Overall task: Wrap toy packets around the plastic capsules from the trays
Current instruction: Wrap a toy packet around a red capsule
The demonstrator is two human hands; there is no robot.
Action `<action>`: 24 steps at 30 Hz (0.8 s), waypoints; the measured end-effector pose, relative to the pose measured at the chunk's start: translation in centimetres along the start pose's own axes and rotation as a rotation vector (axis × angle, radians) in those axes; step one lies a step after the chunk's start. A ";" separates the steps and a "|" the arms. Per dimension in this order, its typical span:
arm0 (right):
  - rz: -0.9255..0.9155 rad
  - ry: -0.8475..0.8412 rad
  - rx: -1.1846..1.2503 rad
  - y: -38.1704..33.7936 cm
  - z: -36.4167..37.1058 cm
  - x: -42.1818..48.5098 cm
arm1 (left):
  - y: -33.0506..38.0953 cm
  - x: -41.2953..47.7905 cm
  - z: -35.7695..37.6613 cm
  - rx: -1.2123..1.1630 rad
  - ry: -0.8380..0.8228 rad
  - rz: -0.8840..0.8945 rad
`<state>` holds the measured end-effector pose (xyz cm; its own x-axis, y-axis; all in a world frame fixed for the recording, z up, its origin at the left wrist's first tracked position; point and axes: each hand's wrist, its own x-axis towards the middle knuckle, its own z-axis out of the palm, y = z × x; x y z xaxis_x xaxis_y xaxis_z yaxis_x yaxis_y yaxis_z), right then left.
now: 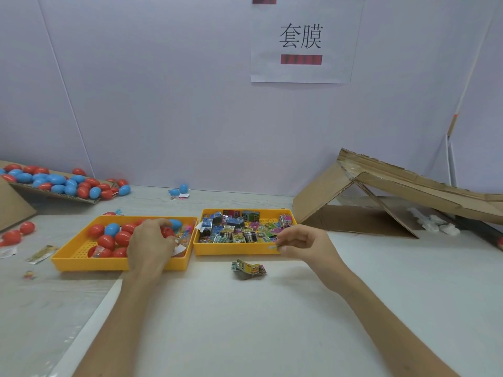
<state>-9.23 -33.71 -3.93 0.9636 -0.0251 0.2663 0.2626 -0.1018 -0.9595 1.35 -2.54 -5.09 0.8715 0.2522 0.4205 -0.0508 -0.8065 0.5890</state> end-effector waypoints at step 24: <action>-0.038 -0.189 0.041 -0.3 1.0 -0.3 | 8.5 -8.3 1.6 -0.663 -0.587 0.493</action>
<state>-9.57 -32.71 -3.86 0.9445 0.1651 0.2841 0.2969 -0.0584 -0.9531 -5.55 -12.35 -4.65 0.7735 -0.4751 0.4196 -0.5743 -0.2454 0.7810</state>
